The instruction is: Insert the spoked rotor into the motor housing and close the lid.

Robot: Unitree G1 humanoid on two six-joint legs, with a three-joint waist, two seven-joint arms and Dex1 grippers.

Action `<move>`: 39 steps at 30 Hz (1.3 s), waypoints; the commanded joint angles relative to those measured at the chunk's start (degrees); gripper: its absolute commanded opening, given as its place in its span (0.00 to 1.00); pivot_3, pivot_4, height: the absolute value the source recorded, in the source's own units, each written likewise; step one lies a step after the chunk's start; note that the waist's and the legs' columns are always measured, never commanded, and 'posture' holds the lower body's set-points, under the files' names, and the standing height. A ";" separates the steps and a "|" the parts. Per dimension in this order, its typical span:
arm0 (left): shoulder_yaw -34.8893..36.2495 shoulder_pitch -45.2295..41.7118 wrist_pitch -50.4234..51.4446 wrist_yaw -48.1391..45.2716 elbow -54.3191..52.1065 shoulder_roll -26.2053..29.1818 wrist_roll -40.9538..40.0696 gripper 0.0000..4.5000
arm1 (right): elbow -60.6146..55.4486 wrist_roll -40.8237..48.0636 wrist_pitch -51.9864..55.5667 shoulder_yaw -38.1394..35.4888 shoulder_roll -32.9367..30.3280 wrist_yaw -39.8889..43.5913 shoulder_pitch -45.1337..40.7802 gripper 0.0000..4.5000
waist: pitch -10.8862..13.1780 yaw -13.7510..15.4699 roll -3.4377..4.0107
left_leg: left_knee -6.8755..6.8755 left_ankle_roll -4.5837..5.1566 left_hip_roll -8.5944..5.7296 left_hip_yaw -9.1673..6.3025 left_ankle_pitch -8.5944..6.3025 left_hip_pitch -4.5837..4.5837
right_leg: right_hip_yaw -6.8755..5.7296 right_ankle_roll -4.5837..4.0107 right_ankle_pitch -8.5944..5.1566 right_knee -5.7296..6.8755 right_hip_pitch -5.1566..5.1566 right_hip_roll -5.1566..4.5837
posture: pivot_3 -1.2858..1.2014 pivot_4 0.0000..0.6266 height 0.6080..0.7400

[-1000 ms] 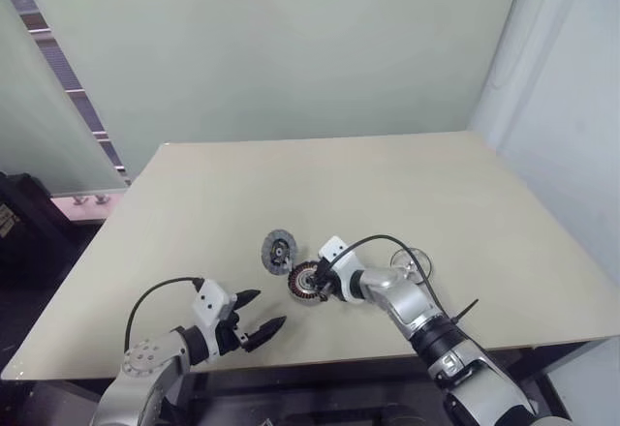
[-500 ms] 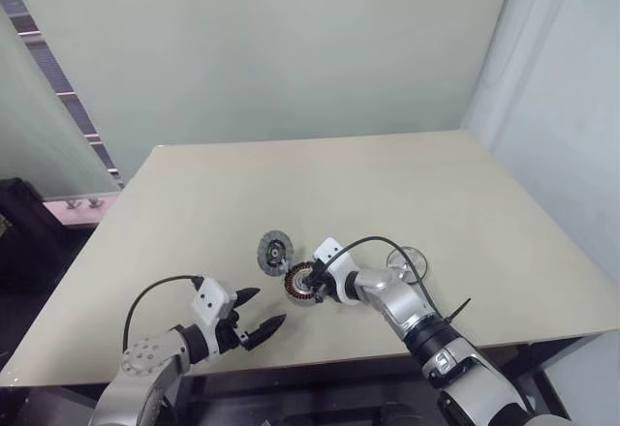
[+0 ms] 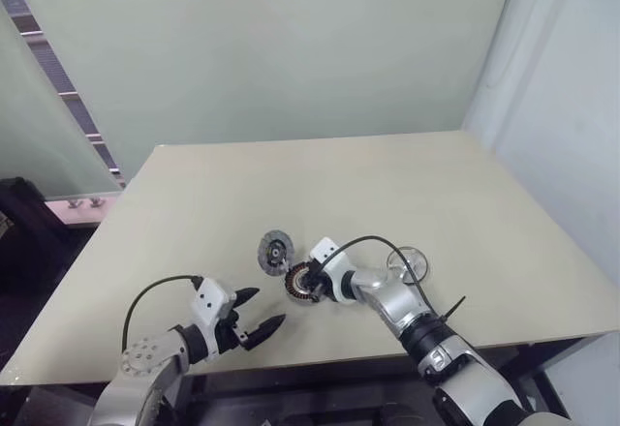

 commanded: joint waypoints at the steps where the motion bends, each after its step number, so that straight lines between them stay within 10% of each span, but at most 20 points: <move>1: 1.85 -0.28 -0.53 0.24 -2.20 0.63 -0.88 1.00 | -0.13 -0.38 -1.54 -0.90 0.48 0.35 -1.58 0.18 | 0.00 -0.01 0.00 | 0.00 0.00 0.00 0.00 0.00 0.00 | 0.00 0.00 0.00 0.00 0.00 0.00 | 0.52 0.00 1.00; 32: 1.32 -0.99 -1.09 0.33 -1.66 0.22 -0.60 1.00 | 0.19 -2.47 -0.52 -0.73 -0.72 1.49 -1.50 0.18 | -0.09 0.00 0.06 | 0.02 -0.04 0.00 -0.02 0.03 0.07 | 0.00 -0.03 0.02 0.03 0.07 0.02 | 0.52 0.00 1.00; 39: 1.20 -0.99 -1.14 0.27 -1.58 0.16 -0.60 1.00 | -5.86 0.39 2.19 -3.25 0.53 1.70 -0.41 0.69 | -0.09 -0.01 0.07 | 0.03 -0.05 0.01 -0.04 0.04 0.07 | -0.01 -0.03 0.02 0.03 0.07 0.02 | 0.52 0.00 1.00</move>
